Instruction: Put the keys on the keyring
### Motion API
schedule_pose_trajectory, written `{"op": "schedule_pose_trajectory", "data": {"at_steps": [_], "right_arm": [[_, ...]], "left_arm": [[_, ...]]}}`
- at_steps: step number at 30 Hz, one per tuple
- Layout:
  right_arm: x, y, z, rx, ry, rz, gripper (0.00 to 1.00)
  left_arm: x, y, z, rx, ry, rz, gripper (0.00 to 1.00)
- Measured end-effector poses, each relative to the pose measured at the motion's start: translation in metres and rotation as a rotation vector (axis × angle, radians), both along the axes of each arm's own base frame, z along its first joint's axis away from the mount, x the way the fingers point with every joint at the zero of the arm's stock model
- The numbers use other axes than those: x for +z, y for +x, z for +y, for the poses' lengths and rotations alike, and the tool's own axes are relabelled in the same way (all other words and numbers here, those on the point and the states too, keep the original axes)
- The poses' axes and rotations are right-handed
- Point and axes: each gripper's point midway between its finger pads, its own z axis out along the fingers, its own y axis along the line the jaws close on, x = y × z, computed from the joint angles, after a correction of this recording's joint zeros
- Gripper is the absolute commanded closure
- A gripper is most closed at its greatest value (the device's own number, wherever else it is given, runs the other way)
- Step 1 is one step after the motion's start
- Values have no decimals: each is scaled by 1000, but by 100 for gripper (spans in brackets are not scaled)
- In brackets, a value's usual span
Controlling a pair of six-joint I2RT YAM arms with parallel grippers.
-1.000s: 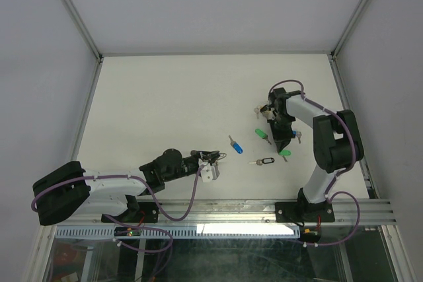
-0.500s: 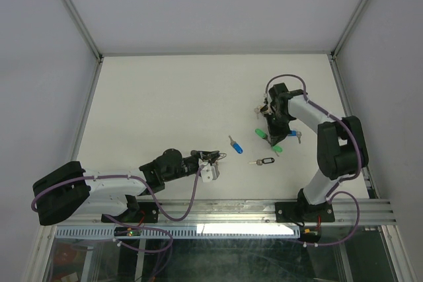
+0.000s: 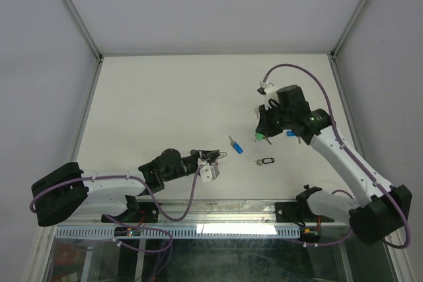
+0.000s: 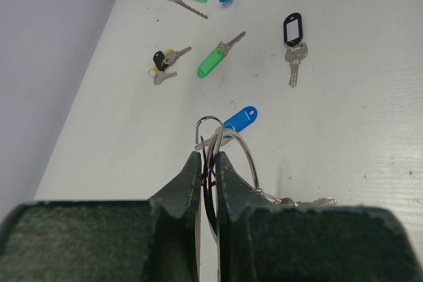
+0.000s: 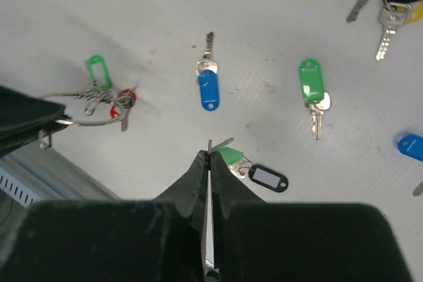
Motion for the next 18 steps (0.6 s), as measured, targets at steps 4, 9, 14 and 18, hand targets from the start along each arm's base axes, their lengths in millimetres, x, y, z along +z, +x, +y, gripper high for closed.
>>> {"op": "schedule_pose_trajectory", "data": {"at_steps": [4,9,14,18], "right_arm": [[26,-24,12,94,126,-112,100],[43,-43,23,184,230,-157,100],[44,-51,35,242,293,-123,100],[46,-58,44,252,347,-78,100]], "left_arm": [[9,1,0,5,-26,-11,100],[19,0,1,5,-62,-29,100],[17,-1,3,5,-64,-32,100],[20,-2,5,4,-74,-44,100]]}}
